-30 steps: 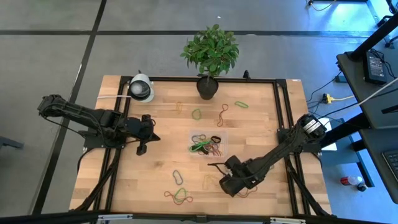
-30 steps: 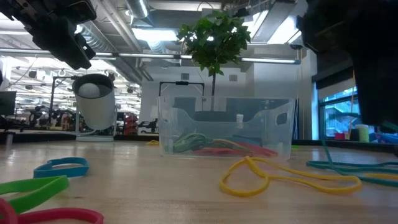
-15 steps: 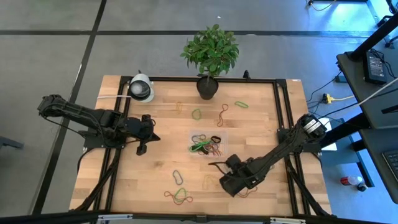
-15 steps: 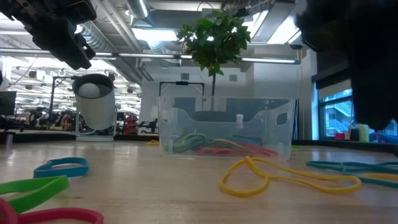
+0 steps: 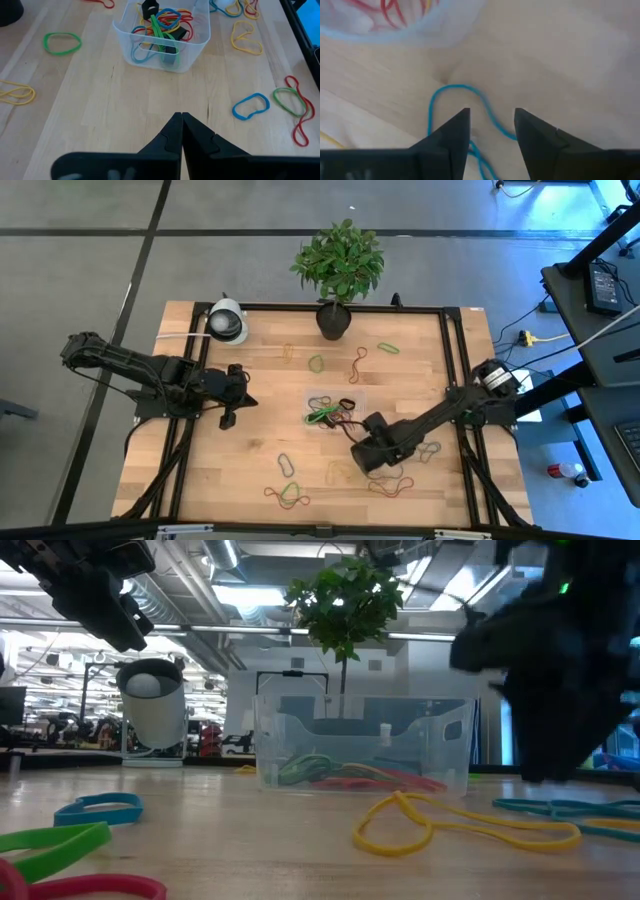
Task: Pick and place rubber bands into bin
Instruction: Put the blue rubber band into the bin
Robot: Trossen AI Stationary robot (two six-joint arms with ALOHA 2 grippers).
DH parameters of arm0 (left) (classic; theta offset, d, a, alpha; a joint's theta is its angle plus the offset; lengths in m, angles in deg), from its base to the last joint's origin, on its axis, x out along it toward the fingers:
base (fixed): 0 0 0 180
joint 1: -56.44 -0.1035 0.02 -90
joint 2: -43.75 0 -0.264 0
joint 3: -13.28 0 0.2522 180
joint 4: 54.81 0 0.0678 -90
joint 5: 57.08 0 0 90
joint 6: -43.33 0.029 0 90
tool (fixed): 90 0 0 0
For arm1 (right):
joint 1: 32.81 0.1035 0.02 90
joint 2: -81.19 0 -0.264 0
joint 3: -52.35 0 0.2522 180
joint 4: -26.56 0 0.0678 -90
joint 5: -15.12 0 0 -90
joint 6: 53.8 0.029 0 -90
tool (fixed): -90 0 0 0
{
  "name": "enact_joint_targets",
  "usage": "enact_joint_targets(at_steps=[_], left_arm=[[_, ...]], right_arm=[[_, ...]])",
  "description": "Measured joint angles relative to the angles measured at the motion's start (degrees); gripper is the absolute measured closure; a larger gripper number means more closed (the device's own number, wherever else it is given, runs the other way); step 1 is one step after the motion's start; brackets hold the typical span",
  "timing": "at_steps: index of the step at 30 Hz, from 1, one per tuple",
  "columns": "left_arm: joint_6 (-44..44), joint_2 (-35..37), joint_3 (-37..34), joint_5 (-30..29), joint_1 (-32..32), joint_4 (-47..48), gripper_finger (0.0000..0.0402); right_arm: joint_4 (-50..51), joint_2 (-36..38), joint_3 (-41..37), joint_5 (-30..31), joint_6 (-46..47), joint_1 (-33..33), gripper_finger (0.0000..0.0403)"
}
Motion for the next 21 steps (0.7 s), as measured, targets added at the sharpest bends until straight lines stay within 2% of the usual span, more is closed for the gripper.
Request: enact_joint_targets(at_steps=[3, 7, 11, 13, 18, 21], left_arm=[[-0.2, 0.0, 0.0, 0.0, 0.0, 0.0, 0.04], [-0.5, 0.0, 0.0, 0.0, 0.0, 0.0, 0.04], [-0.6, 0.0, 0.0, 0.0, 0.0, 0.0, 0.0399], [-0.6, 0.0, 0.0, 0.0, 0.0, 0.0, 0.04], [-0.5, 0.0, 0.0, 0.0, 0.0, 0.0, 0.0399], [-0.5, 0.0, 0.0, 0.0, 0.0, 0.0, 0.04]], right_arm=[[-5.3, 0.4, -4.0, -0.9, 0.2, -0.8, 0.0246], [-4.7, 0.5, -6.0, -0.8, 3.8, -1.1, 0.0246], [-4.0, 0.5, -6.5, -1.3, 0.9, -1.1, 0.026], [-3.8, 0.5, -6.5, -2.9, -1.0, -1.2, 0.0284], [-2.8, 0.5, -6.6, -5.4, -3.6, -1.1, 0.0387], [-1.1, 0.3, -5.4, -6.2, -3.6, -0.7, 0.0395]])
